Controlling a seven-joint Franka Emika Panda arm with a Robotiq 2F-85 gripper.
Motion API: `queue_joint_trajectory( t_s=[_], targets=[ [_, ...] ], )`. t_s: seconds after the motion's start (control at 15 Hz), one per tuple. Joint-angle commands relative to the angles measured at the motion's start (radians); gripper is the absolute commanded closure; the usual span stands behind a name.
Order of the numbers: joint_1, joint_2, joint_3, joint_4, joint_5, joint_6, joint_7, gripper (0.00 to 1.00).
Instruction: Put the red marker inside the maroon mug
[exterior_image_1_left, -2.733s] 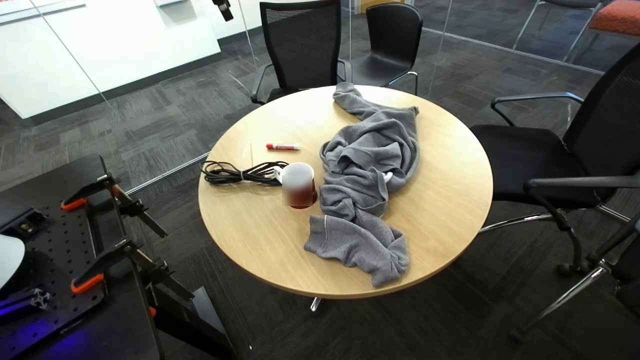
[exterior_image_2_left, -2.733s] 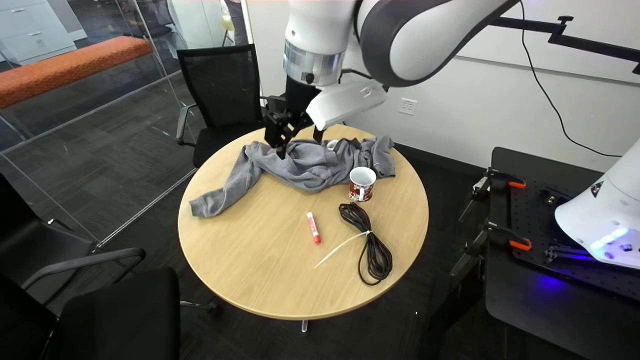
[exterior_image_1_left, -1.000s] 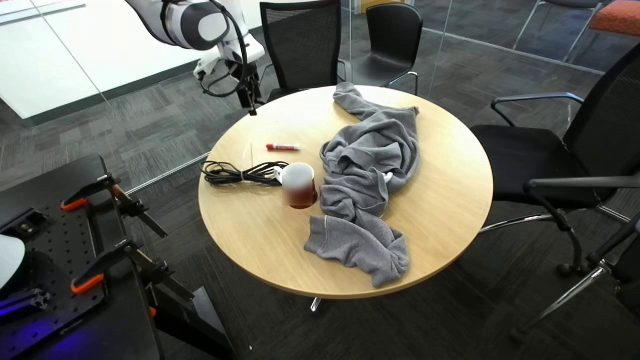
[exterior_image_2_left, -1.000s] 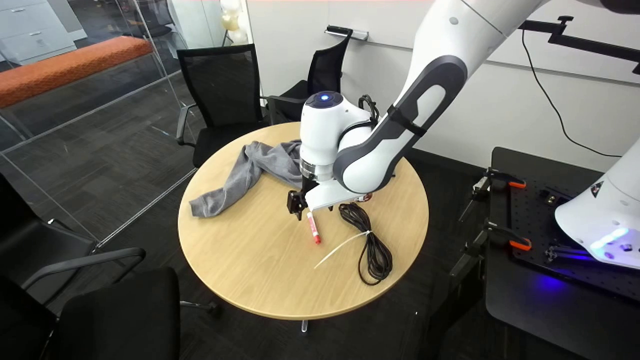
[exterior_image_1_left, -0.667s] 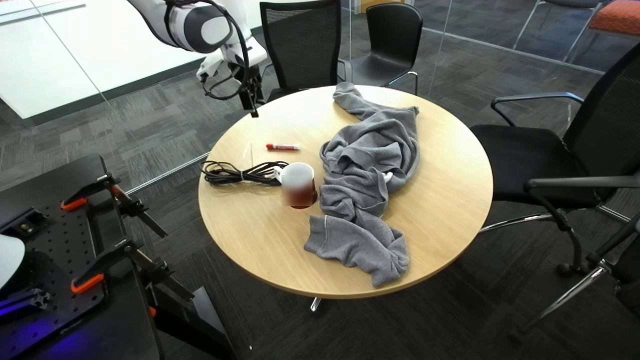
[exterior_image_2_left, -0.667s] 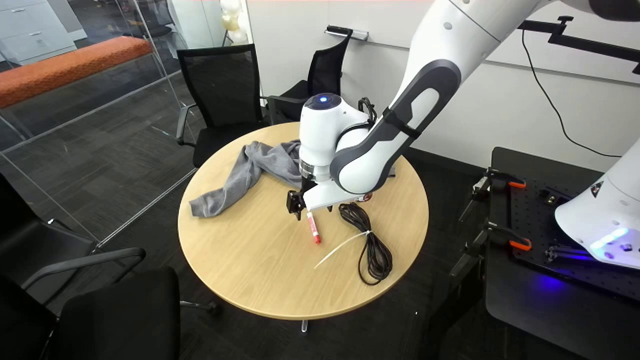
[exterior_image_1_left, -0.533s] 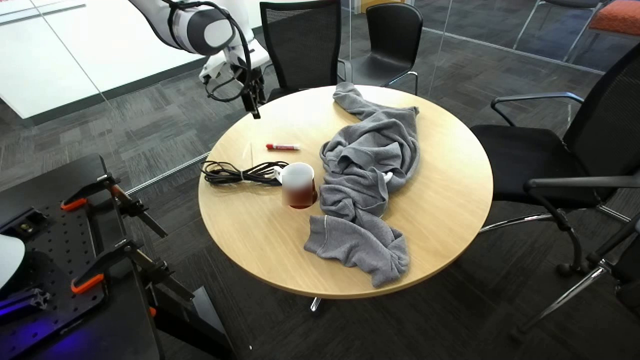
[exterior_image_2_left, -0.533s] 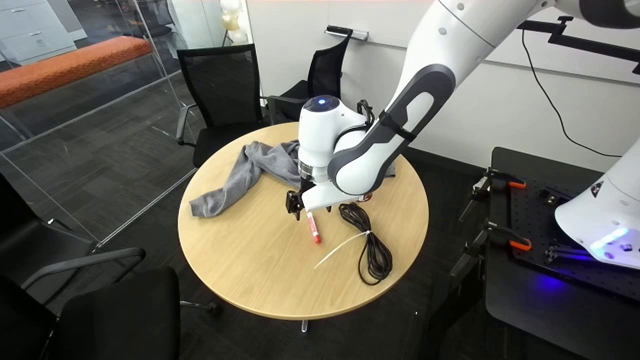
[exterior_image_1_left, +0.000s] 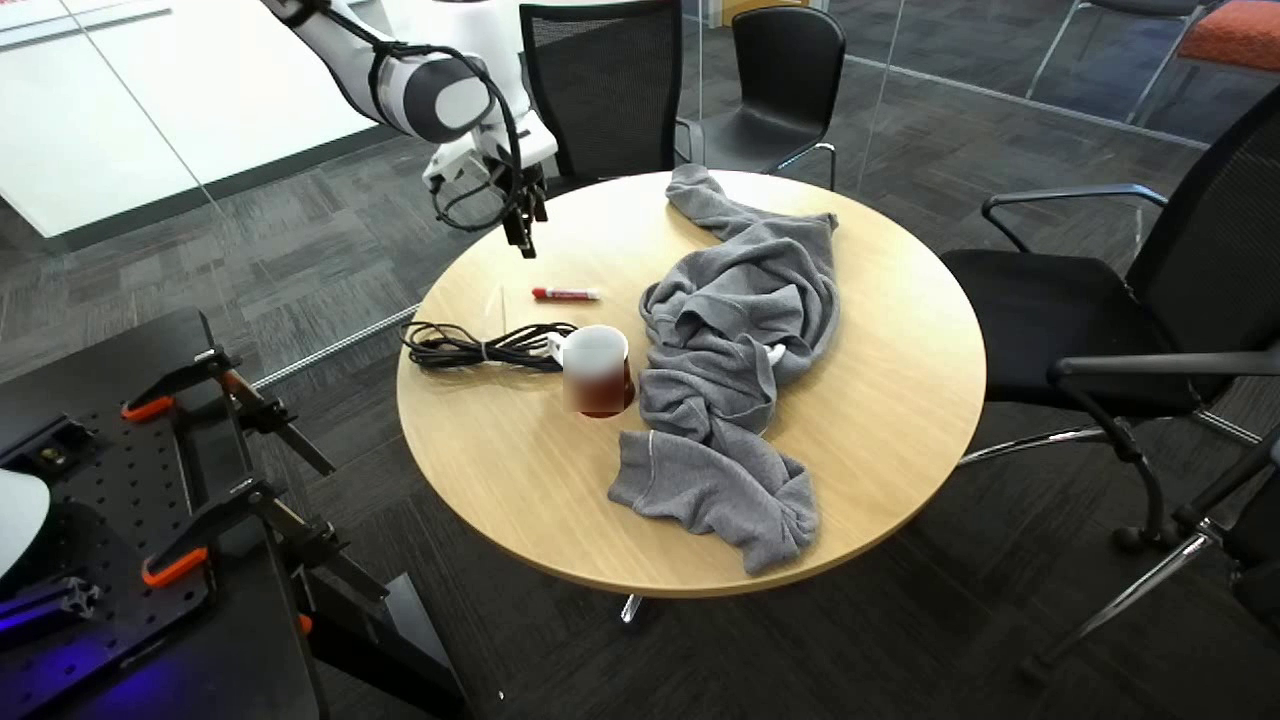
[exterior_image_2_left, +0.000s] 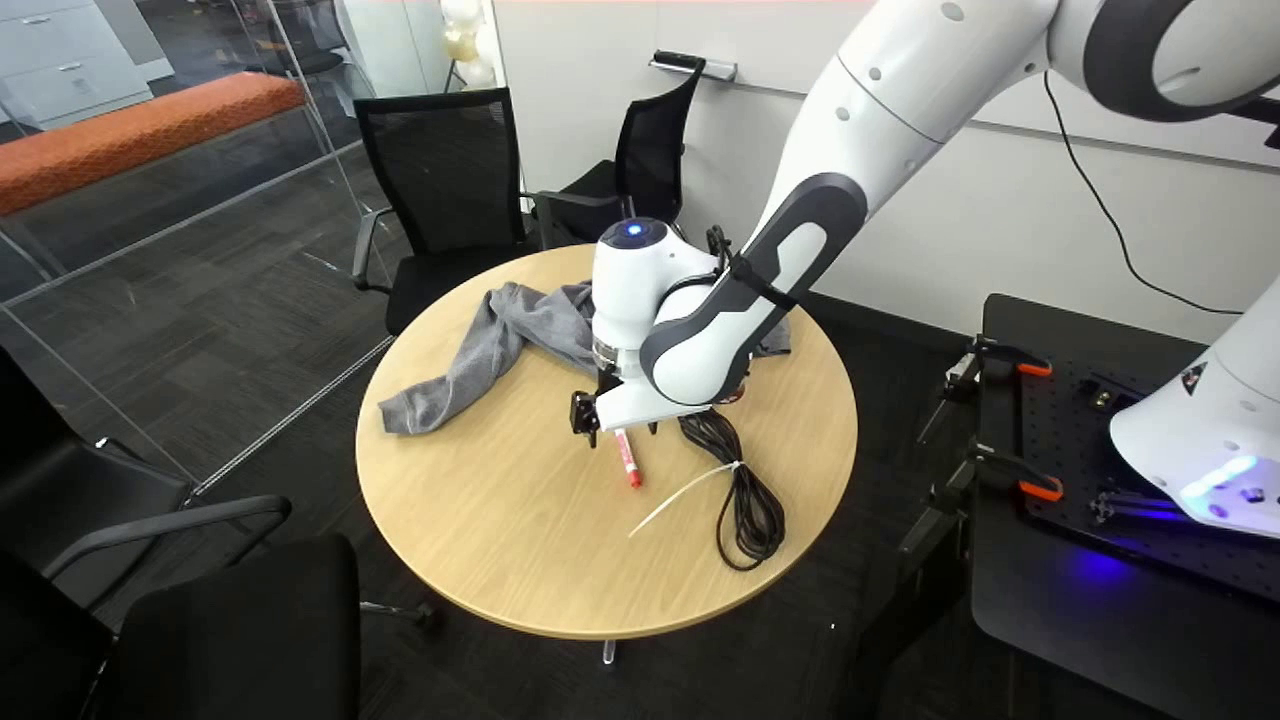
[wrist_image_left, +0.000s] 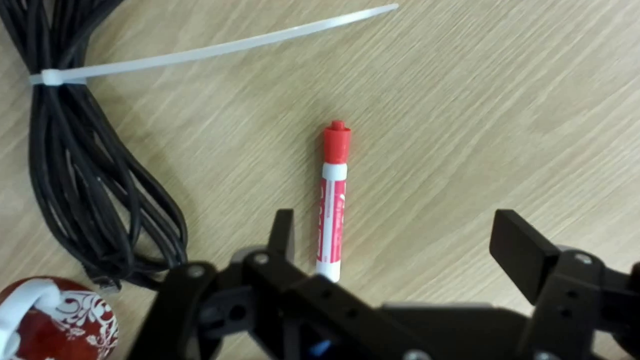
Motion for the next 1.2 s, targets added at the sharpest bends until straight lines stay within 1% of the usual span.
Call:
queue_joint_trajectory(
  t_s=[0.0,0.47,0.73,1.13],
  targets=[
    [0.002,0.049,-0.015,0.061,0.039,-0.031,0.014,0.00],
    [-0.037,0.125,-0.006,0.120,0.059,-0.028,-0.024,0.00],
    [-0.058,0.182,0.000,0.186,0.056,-0.033,-0.046,0.00],
    [-0.067,0.252,0.006,0.277,0.057,-0.047,-0.064,0.00]
  ],
)
